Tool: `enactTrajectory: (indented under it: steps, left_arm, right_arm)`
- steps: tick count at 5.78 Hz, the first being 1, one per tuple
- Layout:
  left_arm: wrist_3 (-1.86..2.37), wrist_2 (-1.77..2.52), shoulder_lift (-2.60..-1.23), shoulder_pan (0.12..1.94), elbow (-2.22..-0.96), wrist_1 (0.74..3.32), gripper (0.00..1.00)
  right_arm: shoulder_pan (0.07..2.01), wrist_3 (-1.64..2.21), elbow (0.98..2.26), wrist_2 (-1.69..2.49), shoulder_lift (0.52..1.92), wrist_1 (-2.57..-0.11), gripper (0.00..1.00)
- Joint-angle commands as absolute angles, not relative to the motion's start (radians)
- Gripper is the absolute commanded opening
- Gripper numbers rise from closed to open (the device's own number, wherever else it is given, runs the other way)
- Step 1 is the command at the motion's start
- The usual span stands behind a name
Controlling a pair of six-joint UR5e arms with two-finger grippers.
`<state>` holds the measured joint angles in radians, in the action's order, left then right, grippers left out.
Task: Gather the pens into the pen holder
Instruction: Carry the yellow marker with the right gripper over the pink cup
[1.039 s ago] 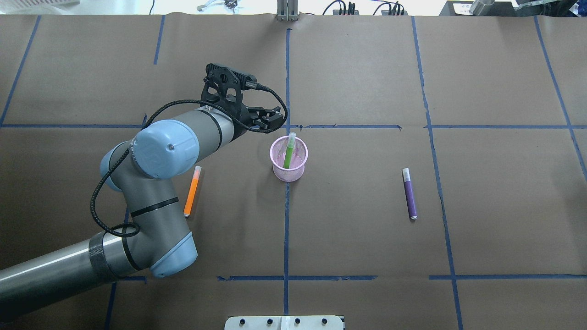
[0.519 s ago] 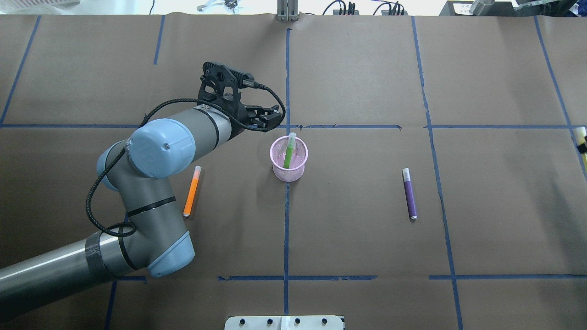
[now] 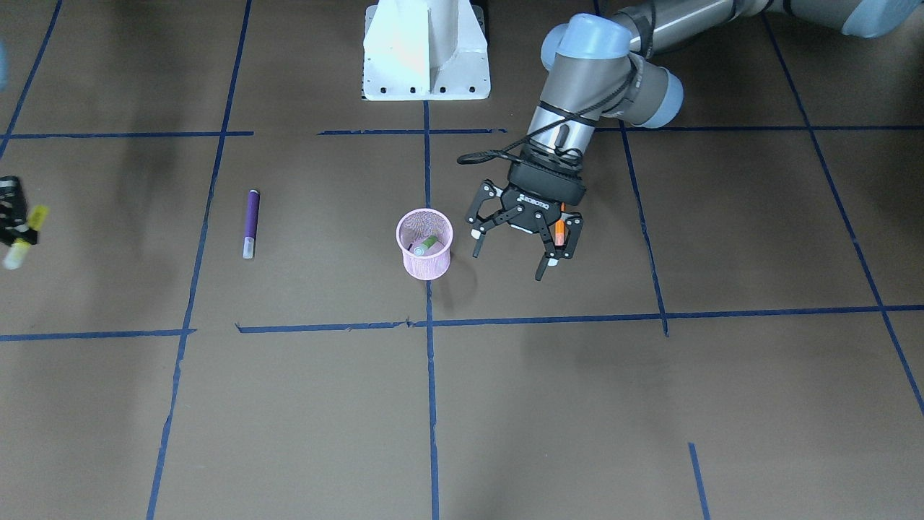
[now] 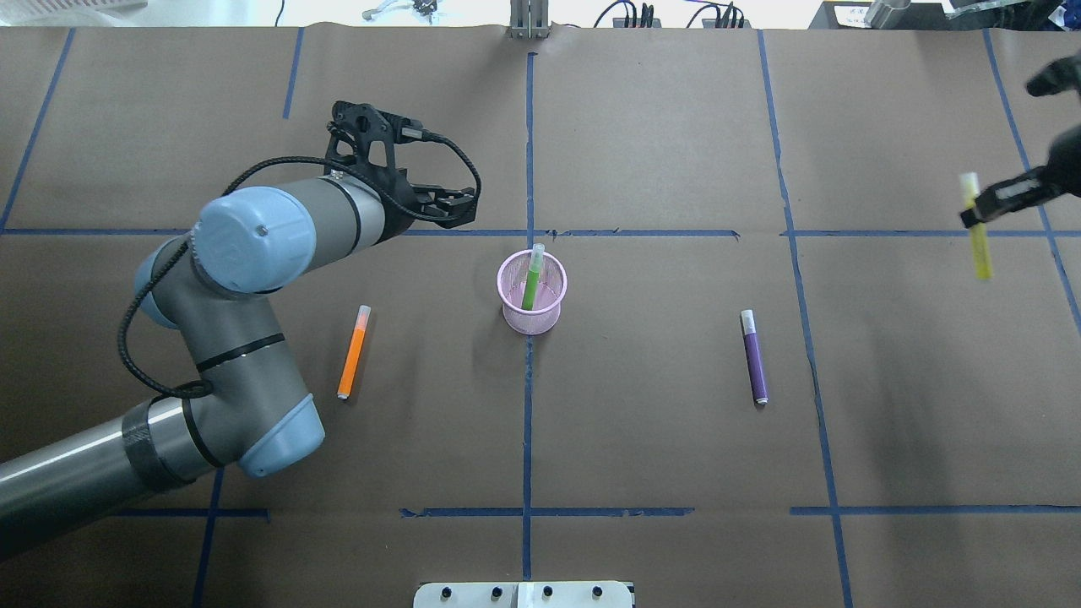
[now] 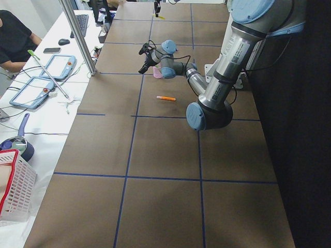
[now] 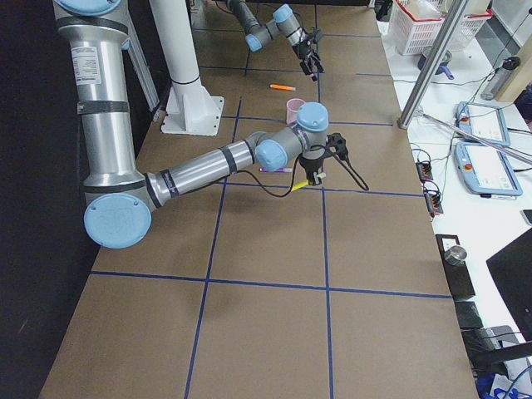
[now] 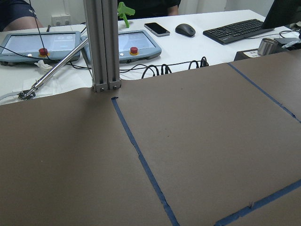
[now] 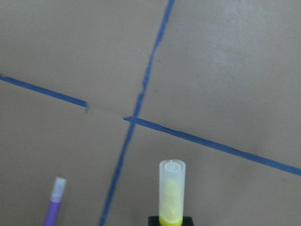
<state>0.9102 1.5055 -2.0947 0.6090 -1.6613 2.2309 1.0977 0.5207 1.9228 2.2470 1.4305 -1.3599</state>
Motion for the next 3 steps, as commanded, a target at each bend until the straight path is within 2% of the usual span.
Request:
enactTrajectory:
  steps: [1,3]
  left_arm:
    - [0.914,1.537,-2.074,0.627,-1.660,2.230,0.99]
    - [0.914,1.537,-2.069,0.627,-1.660,2.230,0.99]
  right_arm:
    - [0.810,0.903,2.017,1.899,1.253,-1.359,0.00]
    - [0.582,1.091,2.017,1.568,1.087,-1.361,0.00]
